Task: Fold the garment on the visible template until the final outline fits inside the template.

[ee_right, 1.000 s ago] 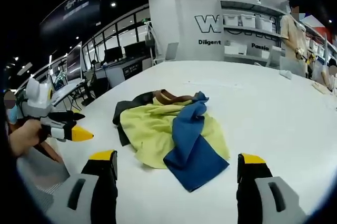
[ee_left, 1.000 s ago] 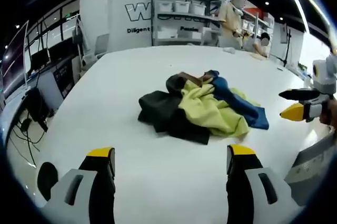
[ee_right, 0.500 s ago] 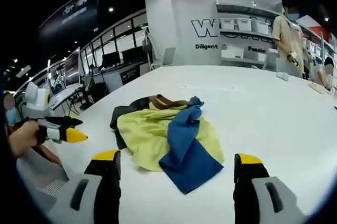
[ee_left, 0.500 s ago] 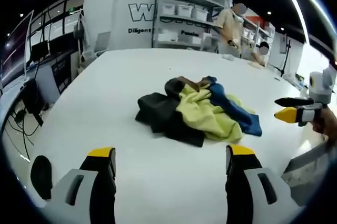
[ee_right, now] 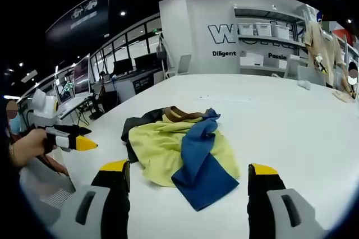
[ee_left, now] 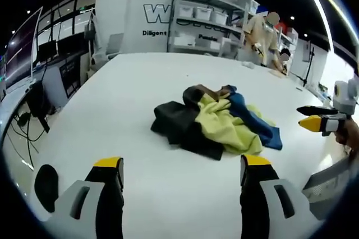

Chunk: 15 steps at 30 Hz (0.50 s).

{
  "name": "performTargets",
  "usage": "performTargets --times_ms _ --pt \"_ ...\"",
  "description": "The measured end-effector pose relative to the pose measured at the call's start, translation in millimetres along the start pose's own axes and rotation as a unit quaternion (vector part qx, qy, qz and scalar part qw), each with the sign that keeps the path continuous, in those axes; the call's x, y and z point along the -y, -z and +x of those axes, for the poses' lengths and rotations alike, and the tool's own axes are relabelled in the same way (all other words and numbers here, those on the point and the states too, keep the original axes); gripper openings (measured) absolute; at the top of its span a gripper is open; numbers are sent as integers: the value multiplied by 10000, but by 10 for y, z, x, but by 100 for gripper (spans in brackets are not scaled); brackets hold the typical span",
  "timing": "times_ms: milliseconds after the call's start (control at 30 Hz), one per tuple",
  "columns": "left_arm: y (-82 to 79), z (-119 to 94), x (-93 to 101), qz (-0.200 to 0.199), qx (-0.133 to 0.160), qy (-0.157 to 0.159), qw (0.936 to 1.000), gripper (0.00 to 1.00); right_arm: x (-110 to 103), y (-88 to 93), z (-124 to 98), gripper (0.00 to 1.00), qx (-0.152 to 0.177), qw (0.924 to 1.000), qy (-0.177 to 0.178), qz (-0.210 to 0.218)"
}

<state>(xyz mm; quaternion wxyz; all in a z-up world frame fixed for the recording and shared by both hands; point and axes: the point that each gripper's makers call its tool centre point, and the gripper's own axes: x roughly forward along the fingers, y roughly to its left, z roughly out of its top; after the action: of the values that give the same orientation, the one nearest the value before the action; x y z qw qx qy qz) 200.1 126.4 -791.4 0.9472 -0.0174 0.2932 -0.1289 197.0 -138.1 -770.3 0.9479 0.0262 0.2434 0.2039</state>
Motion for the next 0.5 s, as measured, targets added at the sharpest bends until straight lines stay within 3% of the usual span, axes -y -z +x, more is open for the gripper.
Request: performTargets --times_ms 267,500 --pt "-45 1 29 58 34 76 9999 83 -52 27 8 88 -66 9999 -27 -130" --pt "-62 19 -14 59 -47 93 9999 82 -112 16 37 84 -161 9998 -123 -64"
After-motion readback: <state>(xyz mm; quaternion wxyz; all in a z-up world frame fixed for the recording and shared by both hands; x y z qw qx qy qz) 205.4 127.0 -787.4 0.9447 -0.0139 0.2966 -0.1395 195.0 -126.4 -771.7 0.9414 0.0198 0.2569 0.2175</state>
